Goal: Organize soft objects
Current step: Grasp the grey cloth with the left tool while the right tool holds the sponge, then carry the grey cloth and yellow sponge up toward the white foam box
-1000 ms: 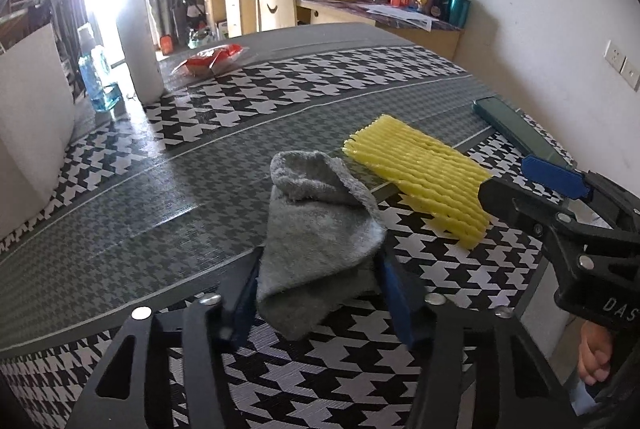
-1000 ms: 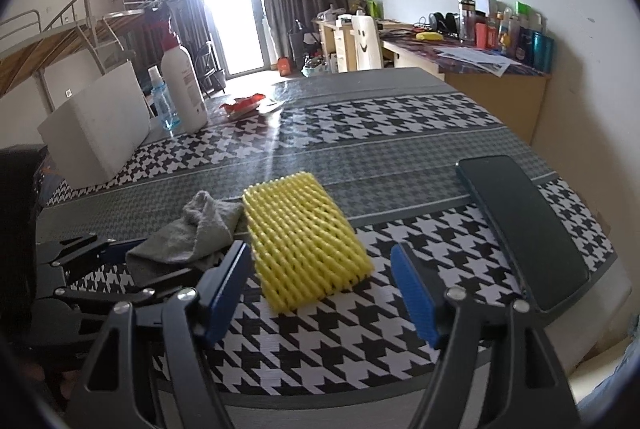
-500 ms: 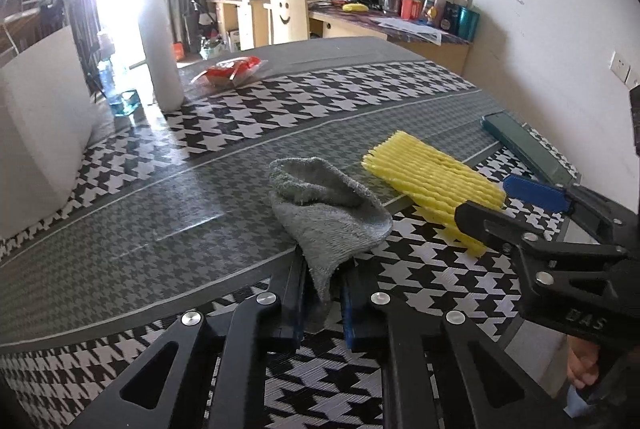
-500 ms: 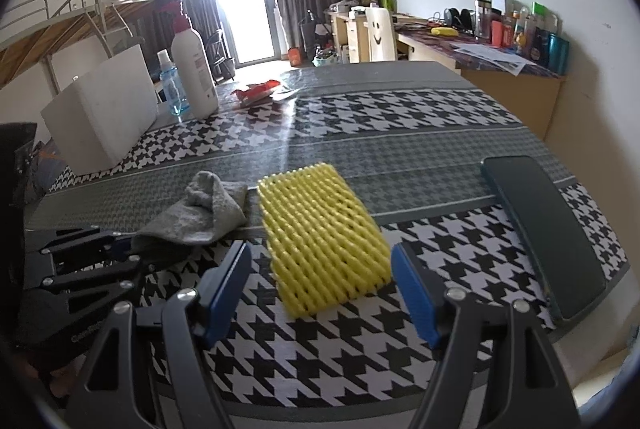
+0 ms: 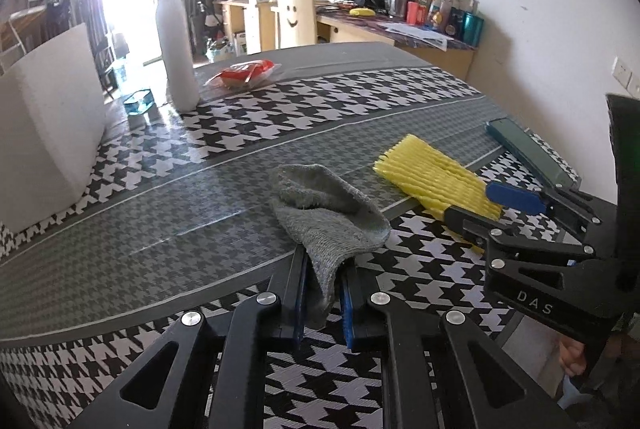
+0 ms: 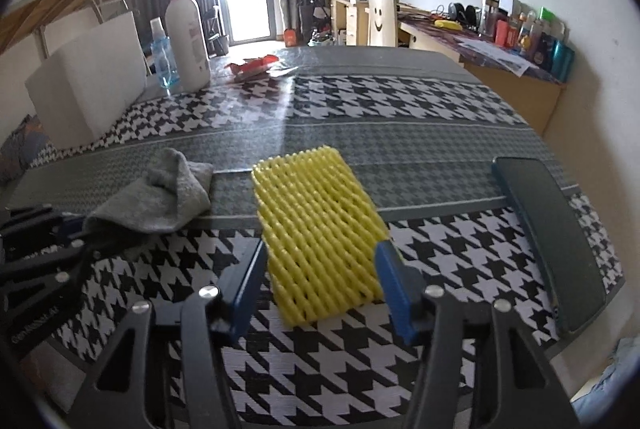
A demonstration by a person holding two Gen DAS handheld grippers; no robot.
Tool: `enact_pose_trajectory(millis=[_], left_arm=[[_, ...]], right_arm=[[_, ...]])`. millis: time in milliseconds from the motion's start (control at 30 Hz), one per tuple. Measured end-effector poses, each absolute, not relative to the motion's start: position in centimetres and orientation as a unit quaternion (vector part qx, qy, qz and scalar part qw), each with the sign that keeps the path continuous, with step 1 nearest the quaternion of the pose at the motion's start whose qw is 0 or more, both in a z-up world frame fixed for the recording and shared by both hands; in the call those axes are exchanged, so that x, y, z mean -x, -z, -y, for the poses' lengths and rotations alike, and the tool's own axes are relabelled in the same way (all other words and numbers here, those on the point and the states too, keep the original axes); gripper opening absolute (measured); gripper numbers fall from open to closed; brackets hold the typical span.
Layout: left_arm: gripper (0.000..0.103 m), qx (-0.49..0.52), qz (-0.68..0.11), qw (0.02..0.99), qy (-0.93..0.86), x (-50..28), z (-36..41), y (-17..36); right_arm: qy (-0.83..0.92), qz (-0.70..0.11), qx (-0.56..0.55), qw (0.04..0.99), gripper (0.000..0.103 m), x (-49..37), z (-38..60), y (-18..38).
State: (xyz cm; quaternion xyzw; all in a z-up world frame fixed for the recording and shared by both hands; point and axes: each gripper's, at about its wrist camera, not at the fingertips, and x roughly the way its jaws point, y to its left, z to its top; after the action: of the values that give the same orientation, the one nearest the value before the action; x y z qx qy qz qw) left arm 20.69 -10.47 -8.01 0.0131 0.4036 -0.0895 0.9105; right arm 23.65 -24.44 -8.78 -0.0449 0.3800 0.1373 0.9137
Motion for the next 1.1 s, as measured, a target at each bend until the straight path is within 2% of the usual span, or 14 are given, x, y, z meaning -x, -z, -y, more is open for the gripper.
enact_pose_trajectory(millis=[33,100,233,300,767,933,1100], left_arm=[[0.015,-0.011,-0.404,0.911,0.088,-20.7,10.2,8.0],[0.015,-0.010,-0.401,0.912,0.085,-20.6,10.0,7.8],[0.015,-0.013,-0.395,0.915,0.083,-20.2,9.6,7.4],[0.015,-0.016,-0.390,0.917,0.080,-20.0,9.5,7.1],[0.015,-0.007,-0.362,0.930,0.065,-18.8,7.5,5.5],[0.004,-0.003,-0.350,0.934,0.066,-18.2,6.7,4.9],[0.002,0.006,-0.342,0.937,0.069,-18.0,5.8,4.5]], right_arm=[[-0.135,-0.380,0.049,0.914,0.059,-23.6,24.3,8.8],[-0.123,-0.381,0.061,0.914,0.045,-23.6,24.2,8.9],[-0.122,-0.383,0.052,0.914,0.028,-23.7,24.6,8.6],[-0.127,-0.382,0.043,0.914,0.012,-23.6,24.8,8.3],[-0.157,-0.348,0.030,0.924,0.012,-22.0,23.4,5.5],[-0.163,-0.340,0.024,0.926,0.012,-21.8,23.2,4.9],[-0.167,-0.330,0.017,0.929,0.012,-21.3,23.0,4.4]])
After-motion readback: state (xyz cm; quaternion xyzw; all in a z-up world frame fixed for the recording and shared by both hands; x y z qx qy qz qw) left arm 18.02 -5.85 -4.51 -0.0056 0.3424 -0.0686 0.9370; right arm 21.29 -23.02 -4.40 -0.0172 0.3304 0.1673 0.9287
